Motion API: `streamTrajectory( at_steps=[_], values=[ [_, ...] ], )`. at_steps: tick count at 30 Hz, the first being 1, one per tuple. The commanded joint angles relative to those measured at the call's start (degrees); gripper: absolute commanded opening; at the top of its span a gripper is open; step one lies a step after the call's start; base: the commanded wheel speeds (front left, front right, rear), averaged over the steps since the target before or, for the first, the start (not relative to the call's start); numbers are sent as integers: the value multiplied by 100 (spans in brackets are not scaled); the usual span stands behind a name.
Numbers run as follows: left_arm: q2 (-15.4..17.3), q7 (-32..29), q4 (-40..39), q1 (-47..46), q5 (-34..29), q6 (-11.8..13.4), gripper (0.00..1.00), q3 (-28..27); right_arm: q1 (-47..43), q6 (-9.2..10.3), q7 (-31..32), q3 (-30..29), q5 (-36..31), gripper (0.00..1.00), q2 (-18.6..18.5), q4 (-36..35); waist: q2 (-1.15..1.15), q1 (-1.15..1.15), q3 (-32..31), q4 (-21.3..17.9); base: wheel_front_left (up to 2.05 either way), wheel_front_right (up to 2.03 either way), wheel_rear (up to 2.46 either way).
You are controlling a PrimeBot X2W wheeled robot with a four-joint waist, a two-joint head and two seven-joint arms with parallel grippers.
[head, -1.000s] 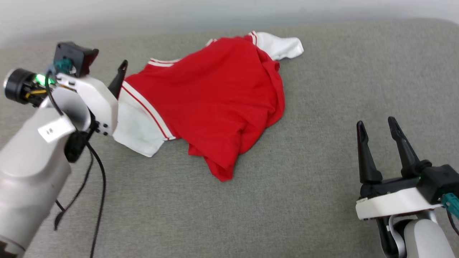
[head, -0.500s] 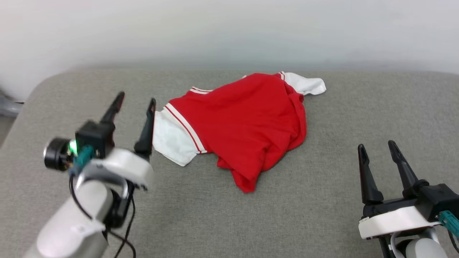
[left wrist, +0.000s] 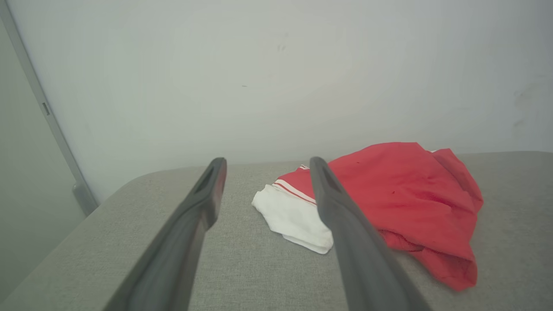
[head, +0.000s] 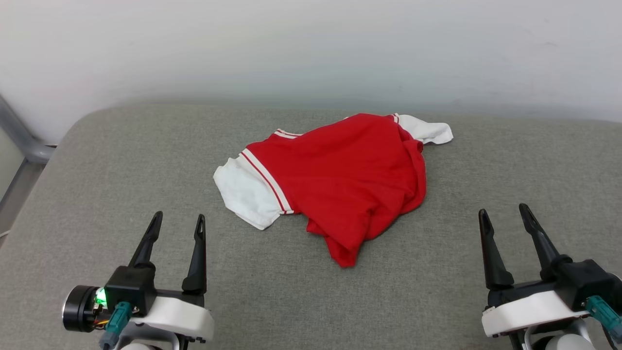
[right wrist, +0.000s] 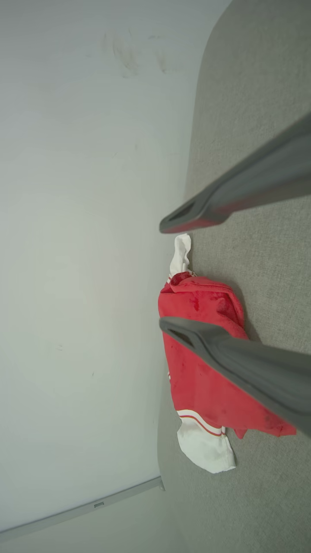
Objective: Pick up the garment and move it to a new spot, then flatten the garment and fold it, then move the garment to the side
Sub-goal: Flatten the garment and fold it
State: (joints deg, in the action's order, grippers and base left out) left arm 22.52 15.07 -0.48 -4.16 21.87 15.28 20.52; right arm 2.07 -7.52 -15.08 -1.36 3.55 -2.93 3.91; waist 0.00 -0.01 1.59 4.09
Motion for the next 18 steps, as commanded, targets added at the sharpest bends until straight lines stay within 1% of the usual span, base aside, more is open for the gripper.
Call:
streamTrajectory(
  at_steps=[1,2,4,5,7,8,9,10,12,15,18],
  values=[
    [-59,14,-36,110,-158,-83,100,-94,-18,6,-14,7,2,100,10,37,0,1,29,47,0,0,0],
    [-88,14,-18,152,-252,-135,100,-124,28,5,3,54,-37,100,11,77,0,1,53,72,0,0,0],
    [-25,14,53,114,-574,-216,100,-87,212,5,208,142,-194,100,0,103,0,1,145,142,0,0,0],
    [-65,14,90,65,-662,-239,100,-65,326,5,368,185,-194,100,-31,102,0,1,206,181,0,0,0],
    [-169,14,116,-44,-786,-294,100,-78,543,6,913,365,-131,100,-178,209,0,1,335,258,0,0,0],
    [-169,14,116,-44,-786,-294,100,-78,543,6,913,365,-131,100,-178,209,0,1,335,258,0,0,0],
    [-269,14,121,-127,-888,-357,100,-101,898,7,1593,573,-63,100,-443,310,0,1,503,355,0,0,0],
    [-269,14,121,-127,-888,-357,100,-101,898,7,1593,573,-63,100,-443,310,0,1,503,355,0,0,0],
    [-362,14,134,-193,-977,-416,100,-118,1293,6,2366,788,49,100,-682,440,0,1,667,464,0,0,0],
    [-527,15,219,-298,-1090,-516,100,-113,1909,5,3536,770,343,100,-874,688,0,1,895,674,0,0,0],
    [-684,15,297,-396,-1181,-629,100,-121,2457,6,4645,800,613,100,-983,1027,0,1,1065,879,0,0,0]
  ],
)
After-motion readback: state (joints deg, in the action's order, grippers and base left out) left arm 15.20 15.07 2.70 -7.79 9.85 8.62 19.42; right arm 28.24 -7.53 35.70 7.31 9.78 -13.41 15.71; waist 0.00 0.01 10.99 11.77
